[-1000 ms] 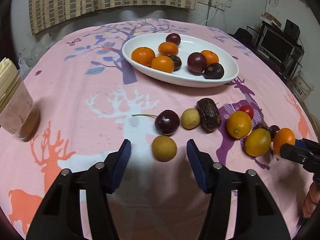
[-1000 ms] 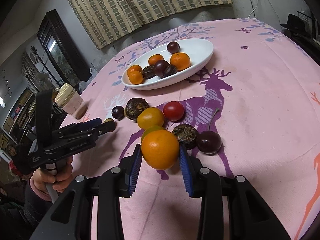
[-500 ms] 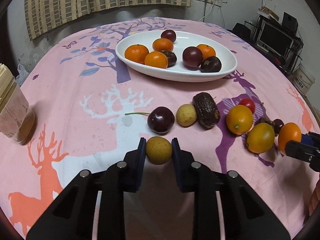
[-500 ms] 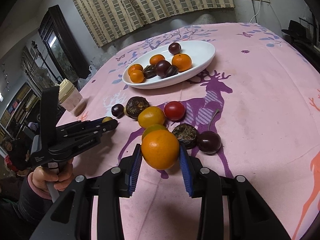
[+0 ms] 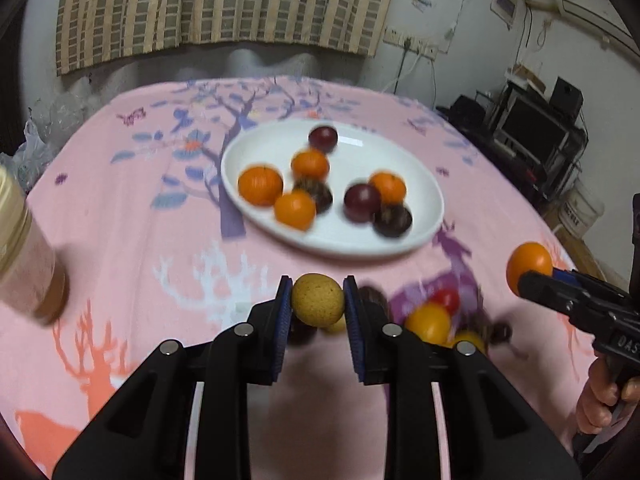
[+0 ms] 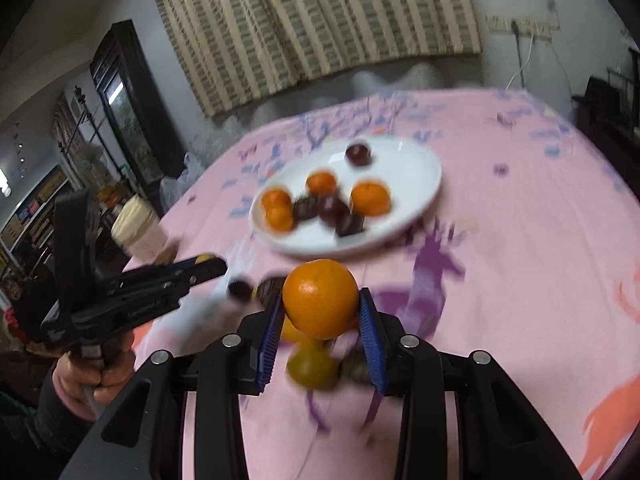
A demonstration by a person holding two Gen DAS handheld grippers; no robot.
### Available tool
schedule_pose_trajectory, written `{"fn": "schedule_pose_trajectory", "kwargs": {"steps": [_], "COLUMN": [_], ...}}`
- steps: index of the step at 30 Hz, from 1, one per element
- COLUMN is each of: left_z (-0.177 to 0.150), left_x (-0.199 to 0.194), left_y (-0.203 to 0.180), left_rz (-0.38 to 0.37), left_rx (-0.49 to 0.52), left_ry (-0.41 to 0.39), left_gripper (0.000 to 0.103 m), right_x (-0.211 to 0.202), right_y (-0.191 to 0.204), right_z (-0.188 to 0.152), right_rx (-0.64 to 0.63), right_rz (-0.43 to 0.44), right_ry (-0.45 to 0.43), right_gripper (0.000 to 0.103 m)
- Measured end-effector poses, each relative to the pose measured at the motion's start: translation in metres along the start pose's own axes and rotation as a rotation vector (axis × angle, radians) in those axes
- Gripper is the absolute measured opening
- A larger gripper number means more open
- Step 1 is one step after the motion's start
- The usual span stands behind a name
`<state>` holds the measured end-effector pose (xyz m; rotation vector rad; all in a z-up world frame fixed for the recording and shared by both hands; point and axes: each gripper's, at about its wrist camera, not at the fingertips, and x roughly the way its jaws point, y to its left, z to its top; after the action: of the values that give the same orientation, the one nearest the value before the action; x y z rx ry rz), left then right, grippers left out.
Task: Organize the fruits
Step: 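Carry both fruits over the white plate and open both grippers to release them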
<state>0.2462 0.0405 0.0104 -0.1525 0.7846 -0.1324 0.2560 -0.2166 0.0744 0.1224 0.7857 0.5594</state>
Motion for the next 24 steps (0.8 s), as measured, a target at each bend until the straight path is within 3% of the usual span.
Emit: {"fn": "schedule_pose_trajectory", "kwargs": {"steps": [5, 12, 13, 14, 16, 19, 24], "left_z": [0.053, 0.083, 0.083, 0.083, 0.082, 0.082, 0.078], "left_x": [0.034, 0.093, 0.097, 0.1, 0.099, 0.077, 0.034], "left_y": [-0.005, 0.001, 0.001, 0.002, 0.004, 0.008, 0.015], "left_rz": [-0.009, 0.012, 0.016, 0.027, 0.056, 0.095, 0.125], "left_rx": [-0.027, -0.044, -0.042, -0.042, -0.056, -0.093, -0.135], "left_ry": [-0.048, 0.022, 0.028, 0.036, 0.034, -0.031, -0.071], "left_gripper": [0.025, 0.025, 0.025, 0.029, 0.072, 0.086, 0.092], "right_x": [0.056, 0.115, 0.117, 0.116, 0.111, 0.099, 0.069], "right_y": [-0.02, -0.038, -0.039, -0.039, -0.041, -0.042, -0.038], "right_z": [0.053, 0.074, 0.074, 0.073, 0.072, 0.071, 0.063], "right_rx": [0.044, 0.067, 0.067, 0.07, 0.086, 0.102, 0.091], "right_rz": [-0.058, -0.091, -0.09, -0.086, -0.077, -0.06, -0.038], "right_ry": [-0.006, 0.066, 0.068, 0.07, 0.075, 0.068, 0.063], "right_gripper": [0.038, 0.039, 0.047, 0.051, 0.053, 0.054, 0.057]}}
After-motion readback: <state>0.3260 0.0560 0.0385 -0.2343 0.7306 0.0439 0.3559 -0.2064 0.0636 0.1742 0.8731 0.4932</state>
